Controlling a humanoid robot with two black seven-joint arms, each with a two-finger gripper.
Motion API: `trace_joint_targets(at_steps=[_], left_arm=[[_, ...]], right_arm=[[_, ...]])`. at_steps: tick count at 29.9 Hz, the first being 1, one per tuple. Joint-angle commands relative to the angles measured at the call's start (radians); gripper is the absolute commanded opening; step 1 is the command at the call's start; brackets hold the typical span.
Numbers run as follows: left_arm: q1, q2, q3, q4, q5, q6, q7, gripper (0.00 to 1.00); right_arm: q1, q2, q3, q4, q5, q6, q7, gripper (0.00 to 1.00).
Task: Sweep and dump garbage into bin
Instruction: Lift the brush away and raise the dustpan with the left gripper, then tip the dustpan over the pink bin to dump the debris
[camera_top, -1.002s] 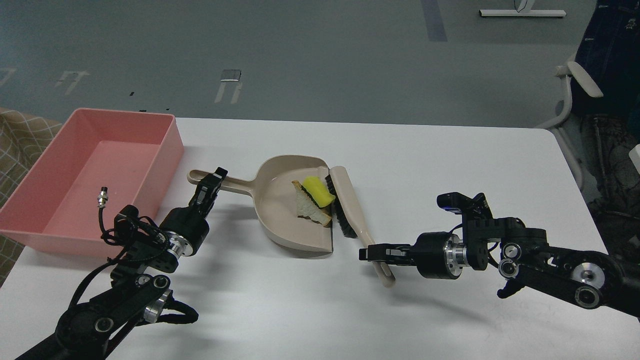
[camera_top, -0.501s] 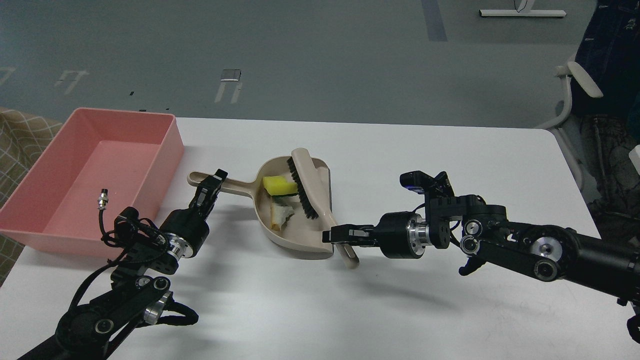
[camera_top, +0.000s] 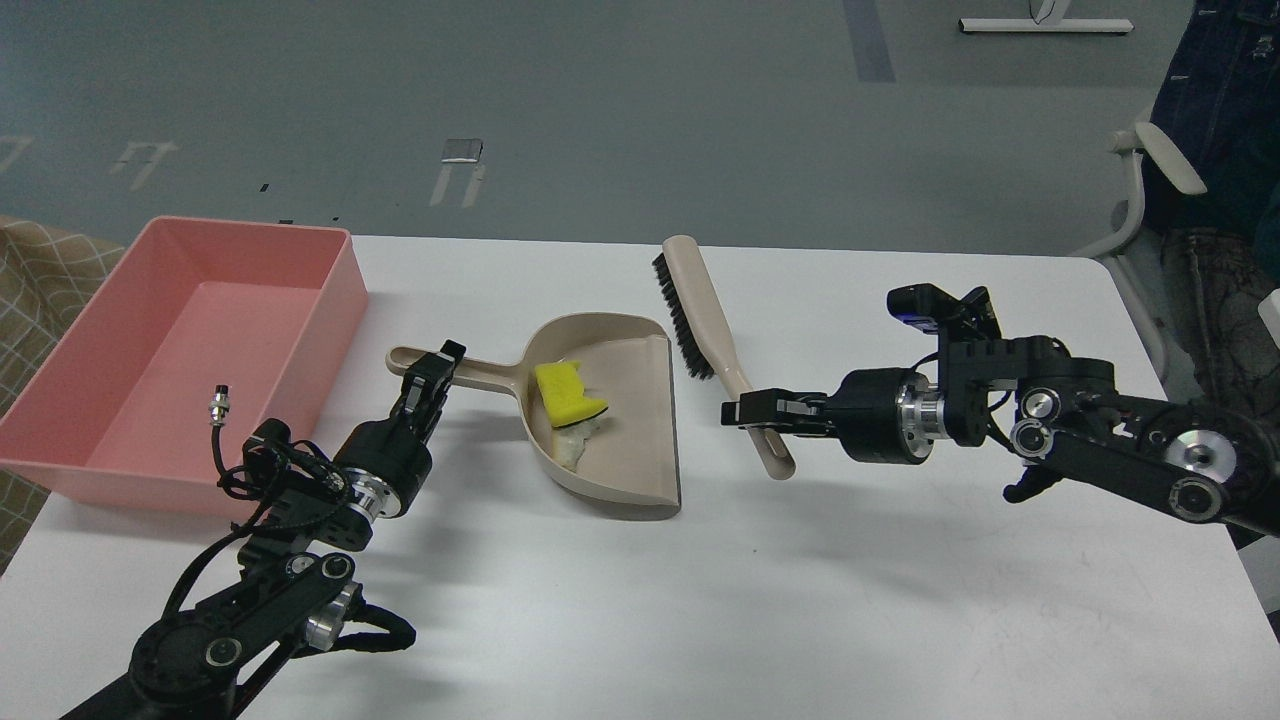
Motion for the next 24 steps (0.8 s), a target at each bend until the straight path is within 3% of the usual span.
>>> trace_joint_targets(at_steps=[1, 6, 13, 21, 24], left_arm=[[-0.005, 0.006, -0.005, -0.008, -0.066, 0.001, 0.000, 0.00], [-0.016, 0.021, -0.036, -0.024, -0.132, 0.001, 0.009, 0.00], [-0.019, 0.105, -0.113, -0.097, -0.183, -0.010, 0.030, 0.00], [-0.011, 0.361, -0.258, -0.218, -0.358, -0.036, 0.060, 0.00], [-0.001, 0.477, -0.355, -0.218, -0.454, -0.103, 0.066, 0.00]], right_arm=[[-0.031, -0.075, 0.055, 0.011, 0.005, -0.005, 0.003, 0.00], [-0.129, -0.242, 0.171, 0.054, 0.007, -0.001, 0.007, 0.00], [-0.207, -0.328, 0.213, 0.066, 0.005, -0.004, 0.015, 0.00], [-0.301, -0.331, 0.277, 0.069, 0.004, -0.004, 0.018, 0.00], [-0.316, -0.326, 0.277, 0.069, 0.002, -0.002, 0.018, 0.00]])
